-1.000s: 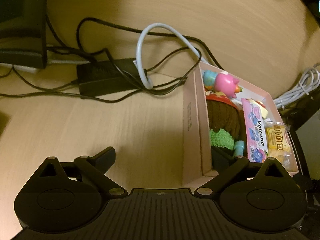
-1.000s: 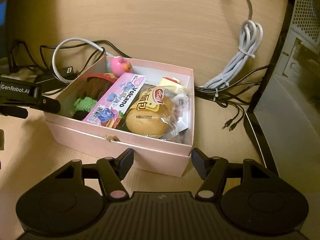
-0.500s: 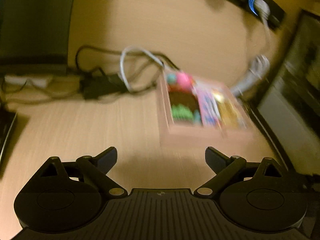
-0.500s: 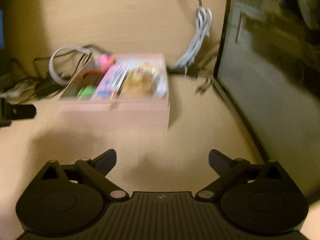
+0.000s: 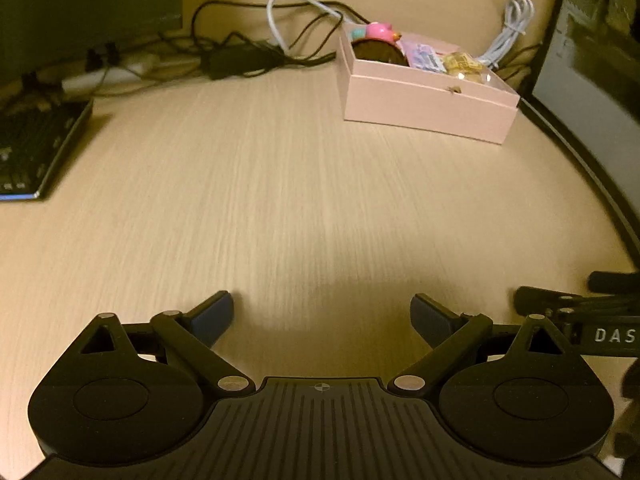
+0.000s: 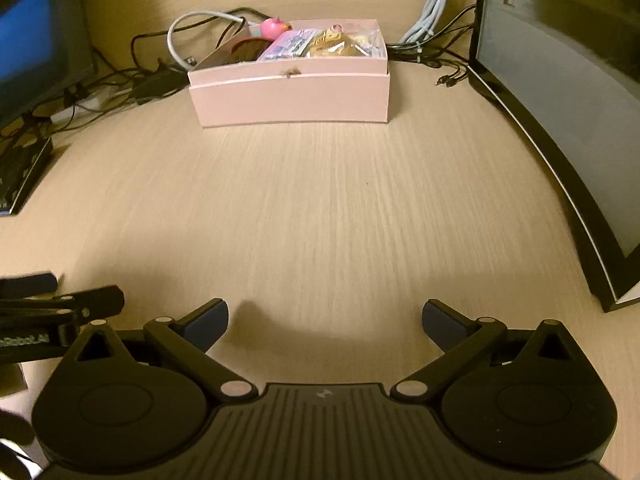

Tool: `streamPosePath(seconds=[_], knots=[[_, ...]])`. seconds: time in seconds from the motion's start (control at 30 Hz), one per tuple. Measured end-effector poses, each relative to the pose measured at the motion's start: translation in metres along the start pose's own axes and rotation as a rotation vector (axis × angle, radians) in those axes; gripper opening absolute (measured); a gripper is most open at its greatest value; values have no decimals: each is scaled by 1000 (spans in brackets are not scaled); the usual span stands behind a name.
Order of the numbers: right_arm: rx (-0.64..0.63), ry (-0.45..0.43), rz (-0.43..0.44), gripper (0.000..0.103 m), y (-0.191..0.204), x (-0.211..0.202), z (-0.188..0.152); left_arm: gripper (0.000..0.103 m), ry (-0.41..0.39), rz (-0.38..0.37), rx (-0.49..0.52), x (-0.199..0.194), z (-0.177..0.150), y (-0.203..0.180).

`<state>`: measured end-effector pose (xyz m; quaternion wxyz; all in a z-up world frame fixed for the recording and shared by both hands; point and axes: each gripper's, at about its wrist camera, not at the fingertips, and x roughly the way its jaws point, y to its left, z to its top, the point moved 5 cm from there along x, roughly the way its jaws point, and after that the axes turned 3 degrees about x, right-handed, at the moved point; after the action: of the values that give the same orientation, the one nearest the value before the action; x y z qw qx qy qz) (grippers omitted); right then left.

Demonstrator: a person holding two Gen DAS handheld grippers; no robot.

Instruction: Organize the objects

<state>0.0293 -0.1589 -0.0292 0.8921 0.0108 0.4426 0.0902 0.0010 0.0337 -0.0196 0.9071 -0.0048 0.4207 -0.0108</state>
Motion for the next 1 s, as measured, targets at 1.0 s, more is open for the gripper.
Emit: streamPosePath(seconds=[1.0], knots=[[-37, -218, -32, 103, -17, 41, 33, 99, -178, 99, 4, 43, 33, -16]])
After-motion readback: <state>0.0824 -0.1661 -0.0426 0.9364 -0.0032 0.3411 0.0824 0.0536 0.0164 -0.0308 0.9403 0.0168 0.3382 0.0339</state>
